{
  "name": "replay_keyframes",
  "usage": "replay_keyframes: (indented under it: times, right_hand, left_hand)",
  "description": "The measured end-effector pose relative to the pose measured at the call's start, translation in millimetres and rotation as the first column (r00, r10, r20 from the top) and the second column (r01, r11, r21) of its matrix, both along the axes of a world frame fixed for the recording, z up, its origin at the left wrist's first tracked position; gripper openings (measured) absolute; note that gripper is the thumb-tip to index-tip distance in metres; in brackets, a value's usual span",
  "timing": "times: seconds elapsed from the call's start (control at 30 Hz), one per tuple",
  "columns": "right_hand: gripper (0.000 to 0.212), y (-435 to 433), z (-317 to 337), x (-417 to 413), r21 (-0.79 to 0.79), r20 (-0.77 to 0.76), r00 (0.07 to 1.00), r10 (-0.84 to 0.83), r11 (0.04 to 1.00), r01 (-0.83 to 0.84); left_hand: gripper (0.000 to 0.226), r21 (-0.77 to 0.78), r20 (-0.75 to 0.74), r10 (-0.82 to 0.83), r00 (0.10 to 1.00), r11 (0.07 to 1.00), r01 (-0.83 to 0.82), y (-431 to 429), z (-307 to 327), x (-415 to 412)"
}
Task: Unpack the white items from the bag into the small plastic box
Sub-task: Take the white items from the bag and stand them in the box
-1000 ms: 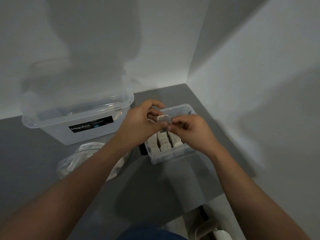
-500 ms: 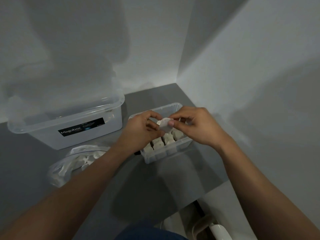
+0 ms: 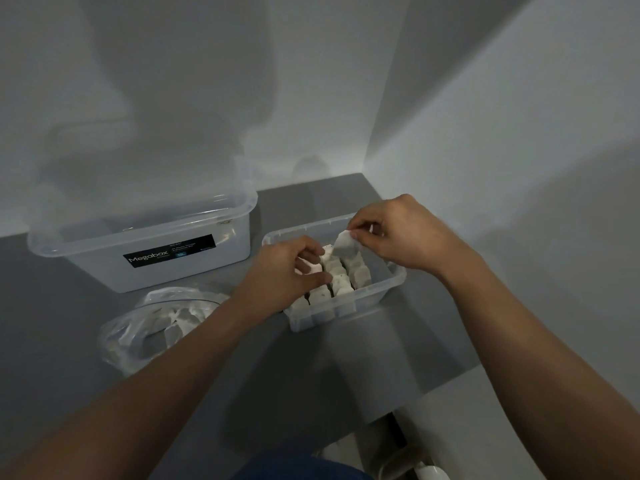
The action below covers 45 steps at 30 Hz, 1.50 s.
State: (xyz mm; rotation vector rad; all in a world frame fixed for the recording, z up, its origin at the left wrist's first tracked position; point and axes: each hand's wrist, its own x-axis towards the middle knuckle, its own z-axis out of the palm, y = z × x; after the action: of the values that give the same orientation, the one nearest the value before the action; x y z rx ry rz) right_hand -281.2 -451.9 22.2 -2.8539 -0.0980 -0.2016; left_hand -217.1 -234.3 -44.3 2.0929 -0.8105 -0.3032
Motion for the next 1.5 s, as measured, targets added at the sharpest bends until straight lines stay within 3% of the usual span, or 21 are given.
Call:
replay_keyframes:
  times: [0.1, 0.17, 0.23, 0.33, 0.4, 0.57, 0.73, 0.83, 0.97, 1.1, 1.23, 1.3, 1.4, 1.5]
  right_hand:
    - [0.014, -16.3, -14.0, 6.8, -0.067, -0.004, 0.994, -0.106, 0.992, 0.105]
    - [0.016, -23.2, -26.6, 12.8, -0.161, -0.082, 0.989, -0.123, 0.981, 0.109]
    - [0.017, -26.8, -40.3, 19.3, -0.207, -0.209, 0.970, -0.128, 0.975, 0.084]
    - [0.015, -27.1, -63.8, 28.4, -0.228, -0.417, 0.904, -0.096, 0.974, -0.003]
    - [0.017, -25.4, -77.2, 32.1, -0.331, -0.474, 0.875, -0.097, 0.941, -0.075]
    - [0.016, -20.2, -95.3, 41.3, -0.603, -0.452, 0.881, -0.138, 0.775, -0.188]
    - [0.017, -17.6, -103.8, 48.9, -0.687, -0.439, 0.885, -0.154, 0.693, -0.220]
    - [0.009, -21.0, -105.4, 49.6, -0.686, -0.422, 0.893, -0.156, 0.699, -0.202]
    - [0.015, -28.5, -84.6, 39.6, -0.536, -0.349, 0.921, -0.175, 0.843, -0.043]
    - [0.016, -2.9, -60.3, 13.5, -0.032, -0.079, 0.988, -0.133, 0.991, 0.131]
    - [0.009, 84.4, -58.6, -4.3, 0.323, 0.168, 0.975, -0.142, 0.943, 0.082]
    - [0.011, 136.6, -68.9, -7.7, 0.462, 0.178, 0.975, -0.132, 0.886, 0.036]
    - [0.014, 203.4, -91.3, -3.8, 0.550, 0.138, 0.990, -0.022, 0.833, -0.058]
    - [0.018, 245.8, -118.5, 13.4, 0.417, 0.024, 0.984, 0.174, 0.893, -0.168]
  left_hand:
    - [0.037, 0.246, 0.207, -0.150, 0.967, 0.964, 0.097, 13.8, -2.5, -6.4]
    - [0.043, 0.451, 0.259, -0.262, 0.930, 0.884, 0.123, 19.7, -6.2, -13.1]
    - [0.038, 0.536, 0.308, -0.305, 0.901, 0.838, 0.100, 21.5, -11.3, -17.6]
    - [0.030, 0.531, 0.309, -0.283, 0.908, 0.844, 0.082, 21.0, -14.2, -19.9]
    - [0.029, 0.522, 0.293, -0.270, 0.917, 0.849, 0.083, 21.0, -14.3, -20.0]
    - [0.026, 0.485, 0.293, -0.235, 0.927, 0.872, 0.068, 22.0, -16.9, -22.0]
    - [0.026, 0.466, 0.291, -0.224, 0.930, 0.882, 0.067, 22.0, -19.2, -22.2]
    - [0.028, 0.452, 0.306, -0.228, 0.924, 0.889, 0.070, 23.4, -23.1, -20.8]
    - [0.033, 0.360, 0.299, -0.218, 0.929, 0.927, 0.102, 34.6, -28.3, -19.5]
    - [0.031, 0.216, 0.321, -0.114, 0.940, 0.975, 0.045, 71.5, -27.8, -16.4]
    - [0.011, 0.079, 0.349, 0.171, 0.921, 0.974, -0.211, 134.9, -36.6, -8.5]
    - [0.011, 0.074, 0.378, 0.302, 0.875, 0.932, -0.354, 168.8, -45.5, -5.5]
    - [0.012, 0.113, 0.408, 0.439, 0.801, 0.846, -0.521, 212.7, -62.8, -2.9]
    - [0.014, 0.173, 0.439, 0.447, 0.779, 0.809, -0.561, 238.1, -81.0, -4.4]
